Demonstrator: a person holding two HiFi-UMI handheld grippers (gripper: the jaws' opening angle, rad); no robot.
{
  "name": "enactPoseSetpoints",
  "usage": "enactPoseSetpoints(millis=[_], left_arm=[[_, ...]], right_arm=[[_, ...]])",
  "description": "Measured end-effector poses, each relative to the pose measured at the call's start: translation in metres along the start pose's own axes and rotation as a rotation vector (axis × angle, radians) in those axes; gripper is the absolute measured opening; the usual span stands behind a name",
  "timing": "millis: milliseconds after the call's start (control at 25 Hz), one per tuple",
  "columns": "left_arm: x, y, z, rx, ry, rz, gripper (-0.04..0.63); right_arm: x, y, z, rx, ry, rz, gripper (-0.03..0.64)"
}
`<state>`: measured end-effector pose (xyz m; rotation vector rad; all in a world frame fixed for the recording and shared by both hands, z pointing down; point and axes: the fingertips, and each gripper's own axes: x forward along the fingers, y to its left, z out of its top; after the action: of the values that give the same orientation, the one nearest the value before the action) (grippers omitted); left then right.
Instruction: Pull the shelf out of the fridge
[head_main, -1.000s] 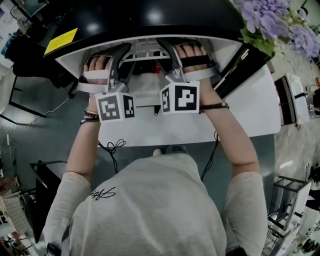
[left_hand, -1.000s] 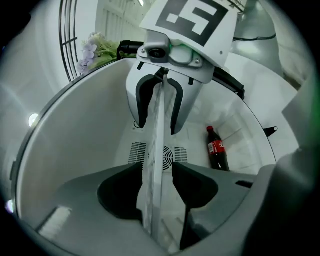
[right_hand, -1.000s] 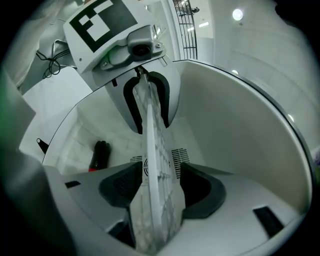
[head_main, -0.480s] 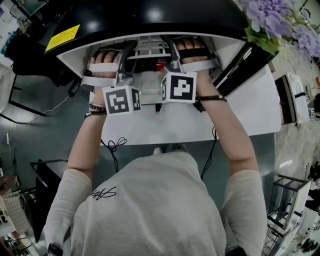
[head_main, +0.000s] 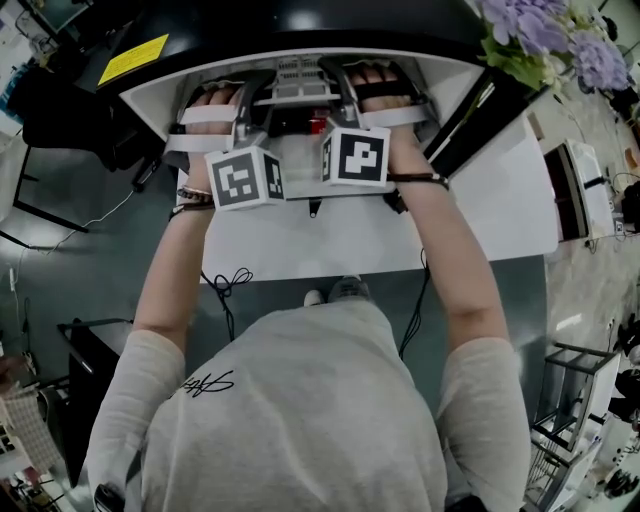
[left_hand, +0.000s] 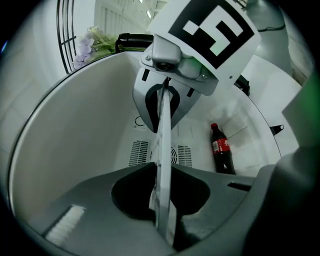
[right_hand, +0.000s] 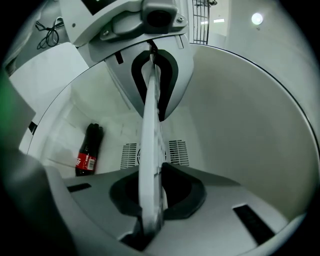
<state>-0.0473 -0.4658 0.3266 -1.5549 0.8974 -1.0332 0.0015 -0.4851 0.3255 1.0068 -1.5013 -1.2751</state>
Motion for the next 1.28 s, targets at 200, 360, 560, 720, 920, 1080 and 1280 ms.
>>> enactPoseSetpoints(millis=[200,360,560,720,920,1080,1280], left_arm=[[-0.001,0.003,0.002,-0.054,-0.005,-0.014,0.038],[-0.001,0.002,0.001,-0.070,0.000,-0.010,0.040],[-0.008,-0.001,0.003,-0.081,0.003,-0.013,0.040],[-0.013,-0.001,0.004,-0.098,0.004,-0.017,0.040],[-0.020,-0.002,0.006,-0.125,-0.001,-0.032,0.038],[-0.025,-0.003,0.007,-0.134,0.002,-0.042,0.038],[-0.032,-0.005,0.010,-0.139,0.006,-0.040,0.038]], right_arm=[[0.000,-0.001,-0.001,0.022,0.025,0.012,0.040],[0.001,0.000,-0.001,0.044,0.026,0.031,0.040],[-0.005,0.003,-0.001,0.046,0.030,0.037,0.040],[-0.009,0.001,0.000,0.052,0.036,0.038,0.040],[-0.015,0.001,0.001,0.063,0.039,0.046,0.040],[-0.020,0.000,0.002,0.064,0.046,0.040,0.040],[-0.028,0.004,0.006,0.077,0.040,0.059,0.040]])
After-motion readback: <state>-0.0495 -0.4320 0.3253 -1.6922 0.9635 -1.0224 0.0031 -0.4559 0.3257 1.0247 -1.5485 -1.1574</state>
